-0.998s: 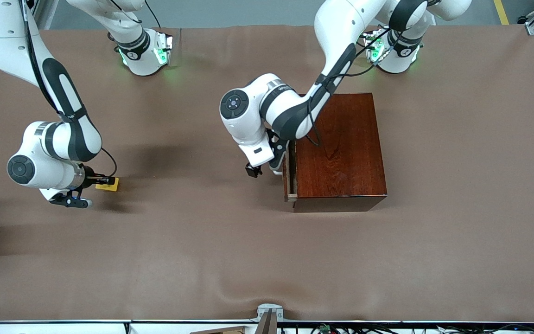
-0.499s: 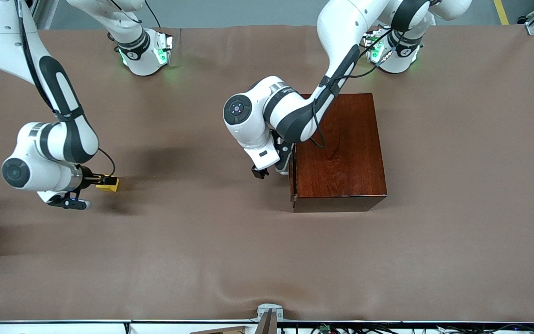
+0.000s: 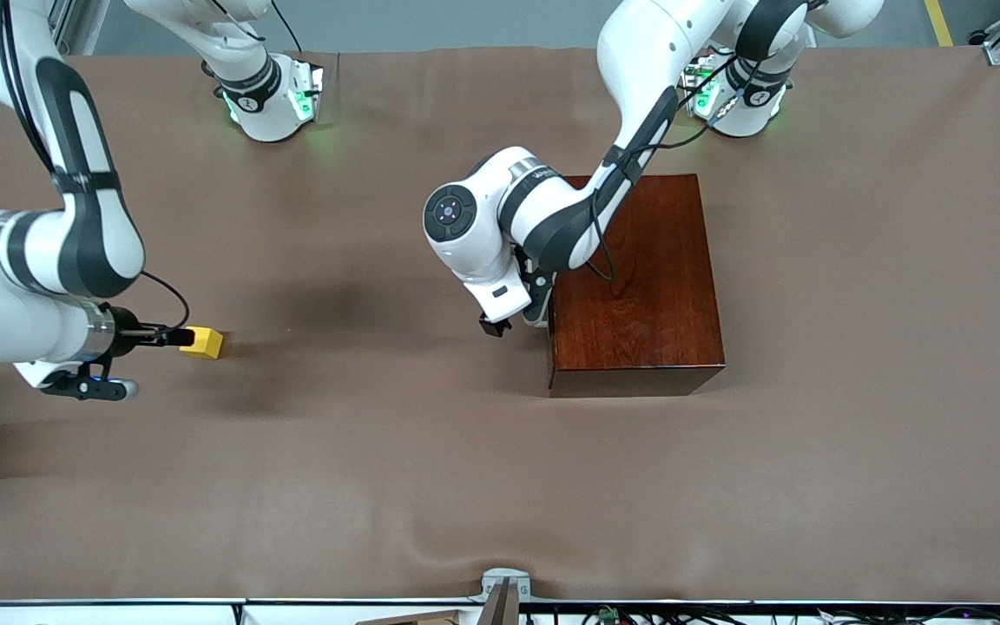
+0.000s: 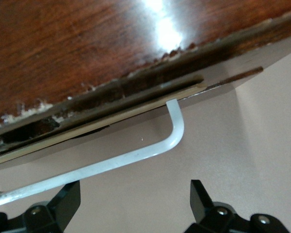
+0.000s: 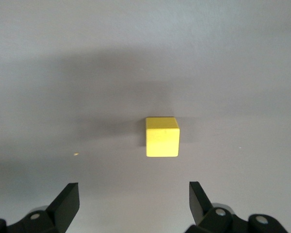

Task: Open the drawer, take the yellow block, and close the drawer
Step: 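Release the cube on the table and withdraw both grippers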

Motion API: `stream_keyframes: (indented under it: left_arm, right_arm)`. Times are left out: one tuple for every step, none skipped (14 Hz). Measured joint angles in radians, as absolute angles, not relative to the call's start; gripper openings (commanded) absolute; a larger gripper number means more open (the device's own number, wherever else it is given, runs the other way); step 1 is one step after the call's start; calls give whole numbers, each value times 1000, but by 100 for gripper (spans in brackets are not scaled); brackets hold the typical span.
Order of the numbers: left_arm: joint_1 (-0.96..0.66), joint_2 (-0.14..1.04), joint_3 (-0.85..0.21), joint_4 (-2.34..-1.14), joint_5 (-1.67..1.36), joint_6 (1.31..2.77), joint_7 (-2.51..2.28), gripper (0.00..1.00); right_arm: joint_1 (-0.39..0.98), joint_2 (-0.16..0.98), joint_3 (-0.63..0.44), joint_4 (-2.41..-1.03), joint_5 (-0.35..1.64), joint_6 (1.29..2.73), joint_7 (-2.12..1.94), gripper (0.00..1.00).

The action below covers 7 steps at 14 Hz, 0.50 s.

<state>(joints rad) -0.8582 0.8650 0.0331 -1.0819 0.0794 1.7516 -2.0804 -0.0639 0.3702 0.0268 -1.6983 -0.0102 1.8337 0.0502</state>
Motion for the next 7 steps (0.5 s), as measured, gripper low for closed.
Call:
stream_keyframes:
  left_arm:
    - [-857, 865, 33, -1082, 79, 1751, -2081, 100]
    - [-857, 865, 33, -1082, 79, 1751, -2082, 100]
    - [-857, 865, 33, -1082, 79, 1751, -2082, 100]
    - [-857, 865, 33, -1082, 79, 1751, -2082, 100]
    - [-857, 865, 33, -1082, 79, 1751, -2082, 100]
    - [-857, 865, 33, -1082, 79, 1751, -2082, 100]
    - [-857, 865, 32, -1082, 79, 1751, -2082, 100]
  right_arm:
    - [-54, 358, 28, -1674, -10, 1807, 50, 100]
    - [-43, 348, 29, -1642, -10, 1774, 51, 100]
    - [-31, 343, 29, -1599, -10, 1736, 51, 100]
    - [-20, 342, 30, -1550, -10, 1696, 51, 100]
    - [-9, 340, 30, -1500, -10, 1657, 51, 100]
    - [0, 339, 30, -1453, -10, 1619, 51, 100]
    - [7, 337, 31, -1410, -8, 1580, 51, 100]
